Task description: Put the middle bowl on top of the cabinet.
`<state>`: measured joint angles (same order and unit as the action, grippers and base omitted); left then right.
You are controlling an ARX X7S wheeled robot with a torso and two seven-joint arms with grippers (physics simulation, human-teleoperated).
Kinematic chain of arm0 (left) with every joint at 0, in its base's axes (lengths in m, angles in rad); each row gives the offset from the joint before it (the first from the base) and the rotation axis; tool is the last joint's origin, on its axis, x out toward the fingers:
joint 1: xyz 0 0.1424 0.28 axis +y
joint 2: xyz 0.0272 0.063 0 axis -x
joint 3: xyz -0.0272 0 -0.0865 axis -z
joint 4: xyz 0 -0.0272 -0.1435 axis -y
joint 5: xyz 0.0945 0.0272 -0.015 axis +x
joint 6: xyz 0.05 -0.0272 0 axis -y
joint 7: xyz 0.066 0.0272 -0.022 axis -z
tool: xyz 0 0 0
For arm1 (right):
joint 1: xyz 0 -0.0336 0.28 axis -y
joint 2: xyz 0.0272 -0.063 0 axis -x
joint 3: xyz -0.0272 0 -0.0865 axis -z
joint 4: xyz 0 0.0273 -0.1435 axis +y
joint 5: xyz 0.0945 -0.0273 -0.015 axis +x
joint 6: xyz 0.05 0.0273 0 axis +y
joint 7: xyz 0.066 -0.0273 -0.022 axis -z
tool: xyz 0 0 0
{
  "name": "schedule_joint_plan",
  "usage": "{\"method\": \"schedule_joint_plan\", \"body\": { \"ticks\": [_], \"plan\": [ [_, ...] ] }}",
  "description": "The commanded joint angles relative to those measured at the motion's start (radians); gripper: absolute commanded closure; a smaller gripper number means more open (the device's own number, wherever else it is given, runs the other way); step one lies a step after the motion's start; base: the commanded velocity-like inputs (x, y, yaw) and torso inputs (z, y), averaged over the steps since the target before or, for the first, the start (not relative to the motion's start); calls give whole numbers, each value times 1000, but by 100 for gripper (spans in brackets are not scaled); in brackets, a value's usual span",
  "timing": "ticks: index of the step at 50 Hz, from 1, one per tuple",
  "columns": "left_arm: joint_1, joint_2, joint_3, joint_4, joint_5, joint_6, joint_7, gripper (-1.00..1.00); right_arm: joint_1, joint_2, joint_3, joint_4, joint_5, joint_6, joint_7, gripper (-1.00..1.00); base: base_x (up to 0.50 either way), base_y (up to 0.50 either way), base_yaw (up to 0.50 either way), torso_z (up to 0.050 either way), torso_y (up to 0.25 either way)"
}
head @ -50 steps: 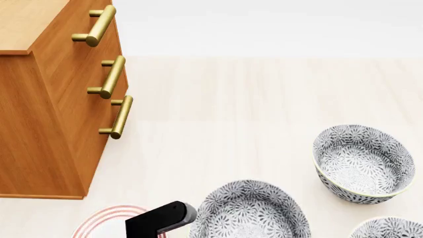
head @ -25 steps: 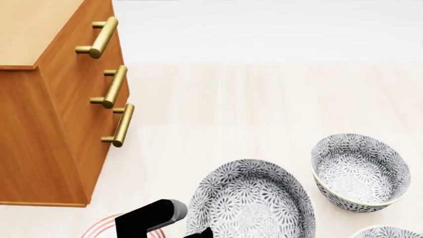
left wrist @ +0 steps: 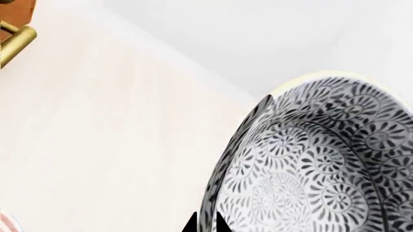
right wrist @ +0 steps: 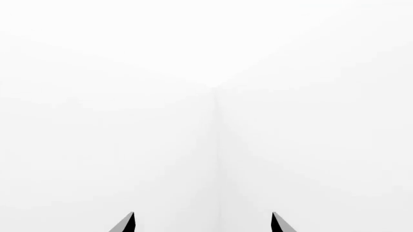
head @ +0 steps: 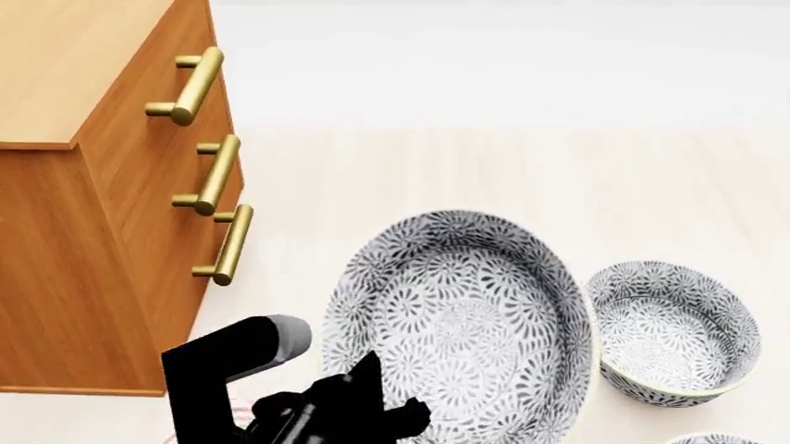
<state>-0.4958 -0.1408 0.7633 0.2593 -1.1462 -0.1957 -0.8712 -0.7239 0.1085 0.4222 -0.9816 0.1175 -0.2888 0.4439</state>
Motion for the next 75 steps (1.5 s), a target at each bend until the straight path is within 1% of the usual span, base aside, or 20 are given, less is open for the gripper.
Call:
{"method": "schedule_joint_plan", "body": {
  "ticks": [1, 8, 11, 21, 25, 28, 33, 34, 39, 41, 43, 45, 53, 57, 58, 59, 60, 63, 72, 75],
  "plan": [
    [-103, -32, -31, 180, -8, -29, -95, 100, 1, -1, -6, -7, -8, -2, 5, -100, 0, 0, 0, 50, 164],
    [-198, -53, -48, 267, -5, -69, -156, 100, -6, -3, -3, -9, -8, -14, 8, -100, 0, 0, 0, 50, 164],
    [-304, -66, -65, 323, -39, -134, -246, 100, 4, -1, -10, -6, -14, -9, 9, -100, 0, 0, 0, 49, 140],
    [-489, -67, -97, 386, -148, -224, -378, 100, 30, 2, -33, -5, -37, 7, 19, -100, 0, 0, 0, 0, 0],
    [-586, -66, -129, 382, -263, -261, -503, 100, 47, 3, -49, -8, -52, 27, 25, -100, 0, 0, 0, 0, 0],
    [-651, -73, -161, 366, -337, -270, -540, 100, 48, 2, -54, -11, -59, 27, 29, -100, 0, 0, 0, 0, 0],
    [-778, -89, -217, 267, -515, -283, -617, 100, 53, 2, -62, -17, -65, 35, 37, -100, 0, 0, 0, 0, 0],
    [-817, -100, -219, 232, -537, -295, -664, 100, 57, 3, -62, -15, -63, 40, 40, -100, 0, 0, 0, 0, 0],
    [-904, -108, -239, 163, -641, -304, -682, 100, 68, 5, -79, -30, -79, 65, 47, -100, 0, 0, 0, 0, 0],
    [-957, -152, -172, 122, -687, -240, -699, 100, 67, 5, -82, -34, -83, 70, 50, -100, 0, 0, 0, 0, 0],
    [-1064, -253, 14, 94, -775, -41, -699, 100, 63, 5, -83, -41, -83, 72, 53, -100, 0, 0, 0, 0, 0],
    [-1148, -301, 144, 61, -862, 83, -699, 100, 60, 6, -84, -47, -84, 74, 56, -100, 0, 0, 0, 0, 0],
    [-1235, -273, 207, -185, -1002, 82, -686, 100, 60, 17, -85, -50, -82, 80, 65, -100, 0, 0, 0, 0, 0],
    [-1334, -292, 351, -273, -1067, 188, -697, 100, 59, 23, -80, -45, -74, 78, 71, -100, 0, 0, 0, 0, 0],
    [-1380, -298, 418, -305, -1101, 217, -698, 100, 58, 23, -78, -42, -73, 76, 72, -100, 0, 0, 0, 0, 0],
    [-1391, -297, 433, -319, -1113, 240, -696, 100, 58, 24, -79, -42, -72, 76, 73, -100, 0, 0, 0, 0, 0],
    [-1447, -305, 524, -351, -1161, 285, -699, 100, 56, 24, -78, -44, -73, 76, 74, -100, 0, 0, 0, 0, 0],
    [-1562, -306, 698, -416, -1198, 347, -698, 100, 46, 25, -72, -49, -69, 69, 79, -100, 0, 0, 0, 0, 0],
    [-1601, -255, 762, -647, -1278, 285, -677, 100, 37, 29, -70, -54, -67, 64, 89, -100, 0, 0, 0, 0, 0],
    [-1643, -244, 812, -697, -1232, 277, -681, 100, 42, 30, -79, -55, -76, 72, 91, -100, 0, 0, 0, 0, 0]
  ]
}}
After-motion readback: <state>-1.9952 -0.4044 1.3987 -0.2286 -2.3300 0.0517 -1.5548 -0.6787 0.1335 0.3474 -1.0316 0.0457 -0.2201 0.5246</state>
